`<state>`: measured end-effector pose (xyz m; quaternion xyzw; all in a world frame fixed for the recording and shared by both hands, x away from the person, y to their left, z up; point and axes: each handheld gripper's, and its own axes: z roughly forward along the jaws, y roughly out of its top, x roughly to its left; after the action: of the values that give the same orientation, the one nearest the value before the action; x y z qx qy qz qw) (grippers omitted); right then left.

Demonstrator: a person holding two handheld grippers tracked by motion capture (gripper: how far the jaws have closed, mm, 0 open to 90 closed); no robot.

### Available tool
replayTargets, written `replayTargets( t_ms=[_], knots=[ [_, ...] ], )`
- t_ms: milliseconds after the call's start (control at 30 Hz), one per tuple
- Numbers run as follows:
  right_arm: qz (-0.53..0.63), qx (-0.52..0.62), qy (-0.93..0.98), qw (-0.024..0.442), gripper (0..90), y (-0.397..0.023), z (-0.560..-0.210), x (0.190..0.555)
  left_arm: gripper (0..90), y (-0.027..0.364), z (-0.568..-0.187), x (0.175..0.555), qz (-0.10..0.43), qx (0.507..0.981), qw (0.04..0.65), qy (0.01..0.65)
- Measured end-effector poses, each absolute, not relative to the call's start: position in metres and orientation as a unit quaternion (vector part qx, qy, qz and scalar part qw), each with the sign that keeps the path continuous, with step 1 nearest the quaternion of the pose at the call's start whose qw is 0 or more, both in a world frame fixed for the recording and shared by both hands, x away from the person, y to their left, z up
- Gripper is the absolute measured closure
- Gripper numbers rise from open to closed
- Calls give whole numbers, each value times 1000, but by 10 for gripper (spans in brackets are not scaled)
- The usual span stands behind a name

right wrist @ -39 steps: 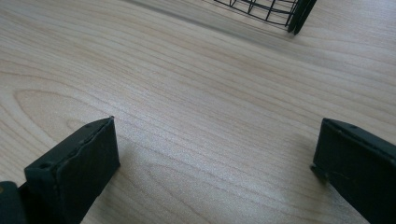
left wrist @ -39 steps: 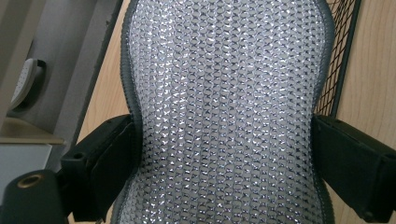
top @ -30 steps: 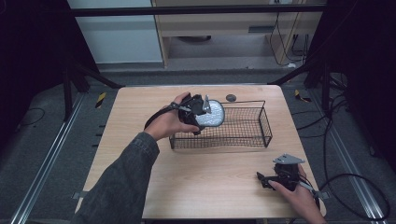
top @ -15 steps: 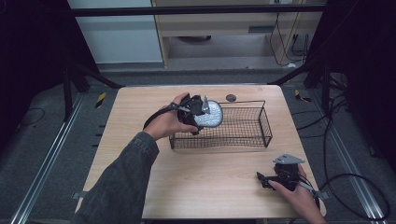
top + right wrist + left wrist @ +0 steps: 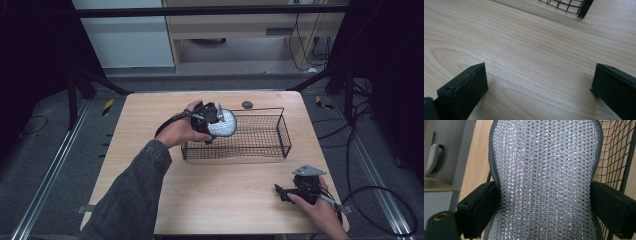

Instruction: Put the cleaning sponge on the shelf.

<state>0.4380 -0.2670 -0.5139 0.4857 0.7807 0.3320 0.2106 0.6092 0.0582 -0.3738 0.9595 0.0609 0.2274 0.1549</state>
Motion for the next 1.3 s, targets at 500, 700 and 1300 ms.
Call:
replayTargets(
  t_ms=[500, 700, 1300],
  knots=[
    [332, 486, 781, 211, 3, -267, -514, 438, 43, 59, -379, 614, 202, 960, 177, 85],
    [332, 486, 781, 211, 3, -267, -514, 438, 61, 62, -374, 610, 202, 958, 186, 86],
    [333, 486, 780, 210, 3, -267, -514, 438, 49, 64, -366, 597, 185, 948, 233, 113]
  ],
)
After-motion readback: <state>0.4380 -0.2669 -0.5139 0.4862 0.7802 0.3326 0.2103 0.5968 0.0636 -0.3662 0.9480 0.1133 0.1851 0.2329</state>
